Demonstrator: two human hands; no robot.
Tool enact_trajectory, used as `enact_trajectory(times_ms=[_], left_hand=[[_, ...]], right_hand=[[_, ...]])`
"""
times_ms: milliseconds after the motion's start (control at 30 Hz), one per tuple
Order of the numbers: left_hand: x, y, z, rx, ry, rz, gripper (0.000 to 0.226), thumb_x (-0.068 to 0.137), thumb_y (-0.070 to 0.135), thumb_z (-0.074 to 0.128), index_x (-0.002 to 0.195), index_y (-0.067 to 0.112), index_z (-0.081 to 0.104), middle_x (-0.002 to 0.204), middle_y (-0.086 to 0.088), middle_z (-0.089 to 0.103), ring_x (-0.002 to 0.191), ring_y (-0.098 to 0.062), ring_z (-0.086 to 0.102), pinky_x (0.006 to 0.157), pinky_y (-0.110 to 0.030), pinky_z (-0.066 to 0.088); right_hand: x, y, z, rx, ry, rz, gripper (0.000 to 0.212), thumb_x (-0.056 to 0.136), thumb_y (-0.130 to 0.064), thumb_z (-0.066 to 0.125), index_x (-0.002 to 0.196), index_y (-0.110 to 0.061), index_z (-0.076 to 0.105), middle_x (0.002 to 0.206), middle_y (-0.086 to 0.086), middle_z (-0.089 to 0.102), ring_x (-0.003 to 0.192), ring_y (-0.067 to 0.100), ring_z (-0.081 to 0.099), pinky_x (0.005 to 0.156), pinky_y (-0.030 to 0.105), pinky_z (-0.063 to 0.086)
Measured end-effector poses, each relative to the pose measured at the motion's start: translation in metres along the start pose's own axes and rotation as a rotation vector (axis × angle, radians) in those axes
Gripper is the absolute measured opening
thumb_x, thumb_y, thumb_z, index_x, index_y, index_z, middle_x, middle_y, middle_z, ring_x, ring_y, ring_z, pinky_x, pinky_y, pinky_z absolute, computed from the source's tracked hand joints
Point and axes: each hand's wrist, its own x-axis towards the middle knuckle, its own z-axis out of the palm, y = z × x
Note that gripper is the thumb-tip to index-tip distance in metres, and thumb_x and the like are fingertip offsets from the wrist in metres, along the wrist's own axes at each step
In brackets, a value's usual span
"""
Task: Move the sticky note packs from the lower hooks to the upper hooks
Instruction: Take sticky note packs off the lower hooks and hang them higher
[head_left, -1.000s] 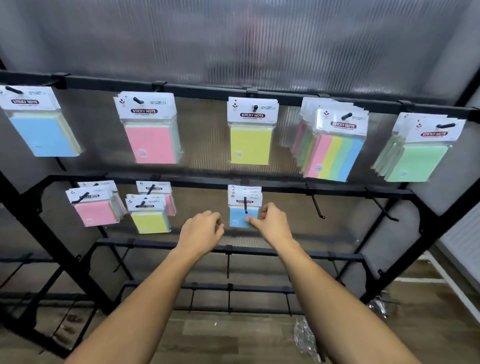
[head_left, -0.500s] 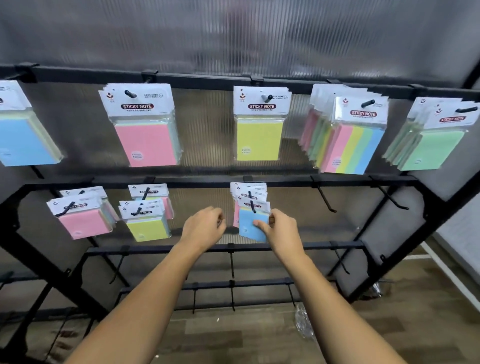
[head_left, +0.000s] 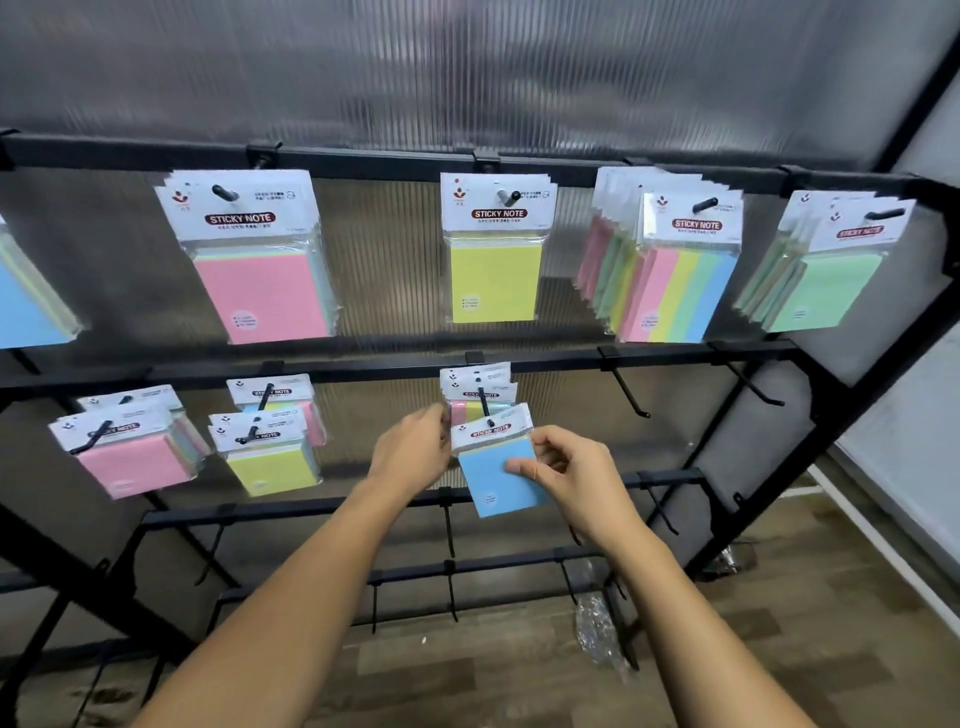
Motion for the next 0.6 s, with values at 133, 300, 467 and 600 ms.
enact_trajectory(times_ms=[133,300,467,600], left_hand=[[-0.001,0.006,0.002,-0.048,-0.006,-0.005,0.028,0.088,0.038,0.060,0.110,0.021,0.054,0.114,0.004,0.063,0.096,-0.020,0.061,0.065,-0.030,0.040],[0.001,0.014,0.008,-0.126,0.018,-0.089,0.029,0.088,0.042,0.063,0.105,0.022,0.051,0.106,0.006,0.062,0.086,-0.013,0.059,0.067,-0.032,0.049],[-0.003,0.023,0.012,-0.163,0.032,-0.093,0.031,0.090,0.042,0.061,0.112,0.022,0.052,0.107,0.005,0.065,0.089,-0.016,0.061,0.070,-0.034,0.053],[-0.010,0.033,0.008,-0.211,0.068,-0.072,0.017,0.095,0.031,0.056,0.103,0.017,0.057,0.095,0.003,0.063,0.076,-0.013,0.054,0.064,-0.029,0.041]], right_hand=[[-0.008,-0.007,-0.008,0.035,-0.013,-0.034,0.013,0.079,-0.022,0.080,0.087,-0.016,0.071,0.080,0.002,0.069,0.067,0.002,0.053,0.063,0.020,0.047],[-0.009,-0.007,-0.022,0.026,0.078,-0.034,0.012,0.080,-0.020,0.079,0.088,-0.016,0.071,0.078,-0.004,0.069,0.067,0.001,0.055,0.064,0.021,0.050],[-0.011,0.000,-0.031,-0.009,0.117,0.007,0.014,0.081,-0.021,0.078,0.092,-0.016,0.071,0.079,-0.007,0.070,0.068,-0.002,0.058,0.065,0.020,0.052],[-0.013,0.005,-0.034,-0.031,0.127,0.023,0.014,0.082,-0.021,0.077,0.093,-0.014,0.071,0.080,-0.008,0.069,0.068,-0.004,0.059,0.062,0.014,0.048]])
